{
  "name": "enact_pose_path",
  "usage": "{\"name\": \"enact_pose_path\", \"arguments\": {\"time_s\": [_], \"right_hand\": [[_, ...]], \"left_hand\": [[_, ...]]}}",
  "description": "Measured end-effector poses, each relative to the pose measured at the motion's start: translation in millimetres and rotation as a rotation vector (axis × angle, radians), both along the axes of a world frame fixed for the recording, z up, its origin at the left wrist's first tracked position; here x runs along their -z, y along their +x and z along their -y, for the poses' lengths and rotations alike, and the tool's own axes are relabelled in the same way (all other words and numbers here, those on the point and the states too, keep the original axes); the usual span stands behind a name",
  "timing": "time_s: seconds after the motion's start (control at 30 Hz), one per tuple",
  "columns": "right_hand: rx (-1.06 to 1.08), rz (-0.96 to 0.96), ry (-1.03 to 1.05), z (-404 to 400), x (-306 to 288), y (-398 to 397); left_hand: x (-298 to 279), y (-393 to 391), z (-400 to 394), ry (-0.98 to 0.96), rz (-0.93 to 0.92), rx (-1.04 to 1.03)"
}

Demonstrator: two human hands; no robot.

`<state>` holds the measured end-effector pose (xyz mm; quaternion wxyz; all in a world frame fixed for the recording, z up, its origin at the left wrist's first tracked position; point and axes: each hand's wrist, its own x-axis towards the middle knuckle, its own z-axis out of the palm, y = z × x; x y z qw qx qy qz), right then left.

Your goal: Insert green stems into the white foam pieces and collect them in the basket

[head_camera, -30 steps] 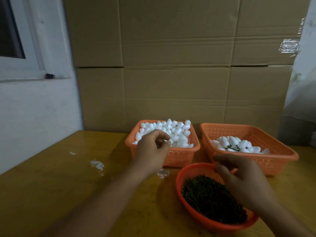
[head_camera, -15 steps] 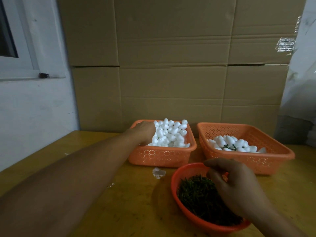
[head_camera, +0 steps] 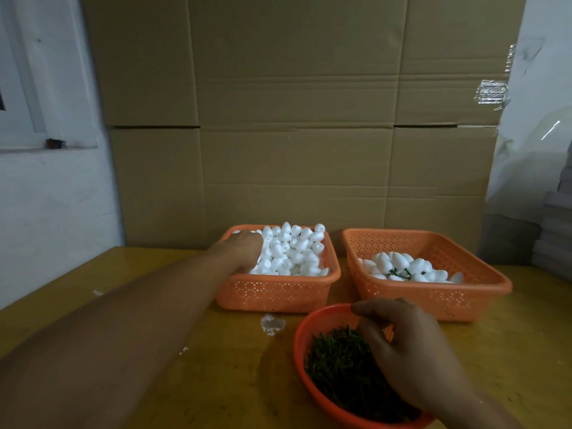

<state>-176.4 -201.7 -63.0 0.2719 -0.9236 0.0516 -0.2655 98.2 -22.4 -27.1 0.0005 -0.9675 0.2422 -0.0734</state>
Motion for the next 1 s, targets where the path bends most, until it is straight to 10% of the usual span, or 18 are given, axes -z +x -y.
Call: {"name": "enact_pose_path", "arguments": {"time_s": [0.4, 1.0], "right_hand": [[-0.018, -0.015, -0.038, -2.6, -3.3, -2.7], [-0.054, -0.075, -0.123, -6.5, -6.2, -4.0]], "left_hand": [[-4.0, -3.1, -4.7, -0.085, 0.053, 0.06], [-6.7, -116.9, -12.7, -0.882, 0.138, 0.352]]}}
